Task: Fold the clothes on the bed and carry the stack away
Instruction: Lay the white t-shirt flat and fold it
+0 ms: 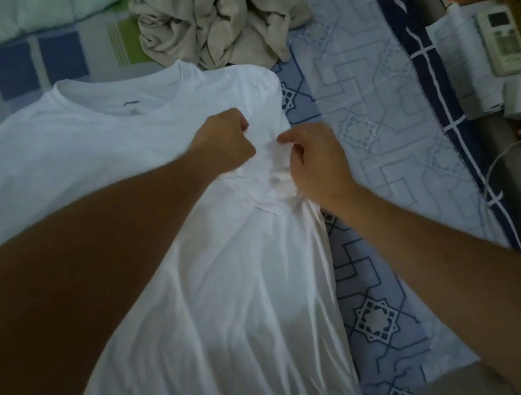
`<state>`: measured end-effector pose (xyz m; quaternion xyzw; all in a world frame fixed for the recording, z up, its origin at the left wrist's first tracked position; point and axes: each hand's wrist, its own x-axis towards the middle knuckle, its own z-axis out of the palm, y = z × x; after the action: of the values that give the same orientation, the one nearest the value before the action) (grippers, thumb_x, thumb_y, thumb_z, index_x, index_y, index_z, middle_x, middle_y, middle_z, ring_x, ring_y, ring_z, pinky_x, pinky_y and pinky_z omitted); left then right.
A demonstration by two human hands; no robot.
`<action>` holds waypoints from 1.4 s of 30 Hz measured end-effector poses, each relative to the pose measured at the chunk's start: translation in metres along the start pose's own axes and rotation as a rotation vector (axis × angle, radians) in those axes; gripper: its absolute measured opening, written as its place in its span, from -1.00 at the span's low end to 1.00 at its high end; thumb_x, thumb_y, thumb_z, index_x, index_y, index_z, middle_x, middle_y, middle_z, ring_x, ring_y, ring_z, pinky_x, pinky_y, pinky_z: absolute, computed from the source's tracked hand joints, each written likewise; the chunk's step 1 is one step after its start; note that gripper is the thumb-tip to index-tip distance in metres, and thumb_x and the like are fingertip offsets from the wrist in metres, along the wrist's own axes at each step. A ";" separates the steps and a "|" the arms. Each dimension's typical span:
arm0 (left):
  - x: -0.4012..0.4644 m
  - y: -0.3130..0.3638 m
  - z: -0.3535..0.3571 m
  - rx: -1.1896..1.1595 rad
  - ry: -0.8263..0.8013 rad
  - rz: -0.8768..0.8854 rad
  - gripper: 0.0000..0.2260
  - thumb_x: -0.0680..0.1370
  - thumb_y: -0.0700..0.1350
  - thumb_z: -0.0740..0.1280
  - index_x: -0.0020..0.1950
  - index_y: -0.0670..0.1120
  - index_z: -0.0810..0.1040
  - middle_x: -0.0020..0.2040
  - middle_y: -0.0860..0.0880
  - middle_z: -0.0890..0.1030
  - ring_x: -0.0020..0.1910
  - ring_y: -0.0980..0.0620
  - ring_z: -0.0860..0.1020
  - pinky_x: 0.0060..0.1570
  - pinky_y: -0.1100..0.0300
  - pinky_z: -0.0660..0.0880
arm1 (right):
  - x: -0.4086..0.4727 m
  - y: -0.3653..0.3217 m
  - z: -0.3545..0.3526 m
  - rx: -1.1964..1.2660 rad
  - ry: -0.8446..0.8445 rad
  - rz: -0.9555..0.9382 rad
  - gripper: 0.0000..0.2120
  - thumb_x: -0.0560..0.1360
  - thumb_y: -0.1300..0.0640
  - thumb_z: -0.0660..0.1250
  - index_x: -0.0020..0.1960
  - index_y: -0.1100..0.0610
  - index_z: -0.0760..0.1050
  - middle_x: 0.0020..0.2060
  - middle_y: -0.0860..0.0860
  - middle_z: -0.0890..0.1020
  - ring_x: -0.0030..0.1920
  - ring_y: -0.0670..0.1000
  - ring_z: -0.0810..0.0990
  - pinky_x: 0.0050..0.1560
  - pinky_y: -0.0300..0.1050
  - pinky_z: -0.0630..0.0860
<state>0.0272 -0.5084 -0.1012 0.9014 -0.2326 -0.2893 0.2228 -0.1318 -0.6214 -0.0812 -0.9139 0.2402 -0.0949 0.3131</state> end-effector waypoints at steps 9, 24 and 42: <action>-0.020 -0.054 -0.011 -0.477 0.238 -0.268 -0.80 0.52 0.10 0.42 0.02 0.00 0.59 -0.06 0.06 0.59 -0.05 -0.02 0.62 -0.19 0.20 0.55 | 0.086 0.000 0.020 -0.604 -0.549 -0.225 -0.40 0.62 -0.01 0.20 0.60 0.16 0.18 0.64 0.16 0.09 0.62 0.27 0.02 0.59 0.22 0.02; -0.081 -0.099 -0.016 -0.541 0.403 -0.231 -0.86 0.51 -0.08 0.32 0.03 0.11 0.55 -0.19 0.14 0.63 -0.17 0.07 0.66 -0.07 0.11 0.62 | -0.001 0.000 0.042 -0.710 -0.318 -0.208 -0.38 0.67 -0.09 0.09 0.62 0.20 0.14 0.60 0.27 0.19 0.58 0.33 0.14 0.54 0.27 0.12; -0.178 -0.353 -0.168 -0.696 0.121 -0.627 -0.61 0.45 0.07 0.58 0.11 -0.18 0.65 0.00 -0.14 0.70 -0.13 -0.07 0.66 -0.12 0.07 0.66 | -0.005 -0.254 0.198 -0.041 -0.526 -0.175 -0.67 0.57 0.19 0.33 0.32 0.13 0.57 0.14 0.08 0.64 0.11 0.10 0.59 0.20 -0.01 0.51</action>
<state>0.1055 -0.0862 -0.0932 0.8151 0.1749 -0.3503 0.4270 0.0242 -0.3398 -0.0801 -0.9306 0.0727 0.1237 0.3366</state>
